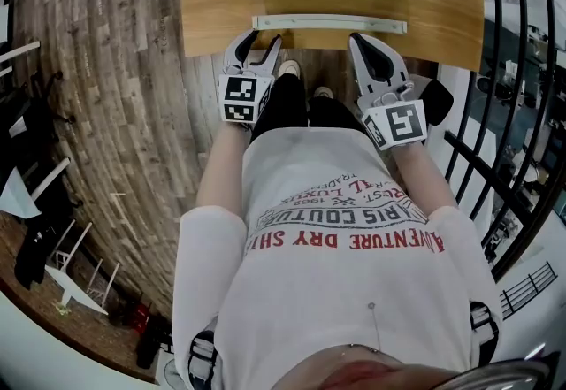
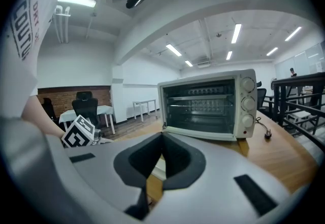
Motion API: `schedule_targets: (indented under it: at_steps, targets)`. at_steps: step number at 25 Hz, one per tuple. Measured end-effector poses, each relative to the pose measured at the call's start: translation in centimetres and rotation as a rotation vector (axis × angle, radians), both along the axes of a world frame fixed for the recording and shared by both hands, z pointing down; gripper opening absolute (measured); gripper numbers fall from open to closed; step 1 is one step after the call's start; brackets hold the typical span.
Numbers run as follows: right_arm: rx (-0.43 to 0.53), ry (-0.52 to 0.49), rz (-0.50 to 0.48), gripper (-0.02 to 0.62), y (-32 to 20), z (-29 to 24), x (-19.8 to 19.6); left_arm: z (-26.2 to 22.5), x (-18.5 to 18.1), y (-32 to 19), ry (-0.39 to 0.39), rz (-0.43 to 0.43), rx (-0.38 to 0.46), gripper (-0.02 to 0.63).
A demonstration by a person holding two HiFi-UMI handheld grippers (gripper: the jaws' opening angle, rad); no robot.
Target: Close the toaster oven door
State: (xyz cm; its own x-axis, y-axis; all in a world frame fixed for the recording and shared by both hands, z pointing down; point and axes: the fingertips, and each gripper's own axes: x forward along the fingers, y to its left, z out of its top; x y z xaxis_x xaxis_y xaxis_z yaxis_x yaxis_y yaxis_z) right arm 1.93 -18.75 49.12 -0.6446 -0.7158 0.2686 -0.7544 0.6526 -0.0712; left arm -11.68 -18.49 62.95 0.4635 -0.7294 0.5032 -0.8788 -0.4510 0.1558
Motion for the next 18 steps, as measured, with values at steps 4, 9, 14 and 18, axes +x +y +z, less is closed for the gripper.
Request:
schedule_targets:
  at_steps: [4,9,14,18]
  targets:
    - [-0.016,0.006,-0.003,-0.014,0.1,0.5,-0.3,-0.2,-0.1,-0.8,0.017,-0.015,0.0,0.181]
    - [-0.025,0.009,0.001,-0.014,0.0,0.7,-0.2,-0.2,0.1,-1.3,-0.017,-0.017,-0.011,0.172]
    - [-0.028,0.012,0.001,-0.014,0.1,0.7,0.0,0.2,-0.3,-1.6,-0.048,-0.051,-0.035,0.117]
    - [-0.032,0.017,0.008,-0.014,0.3,0.6,0.4,0.2,-0.3,-1.7,-0.024,-0.068,-0.047,0.112]
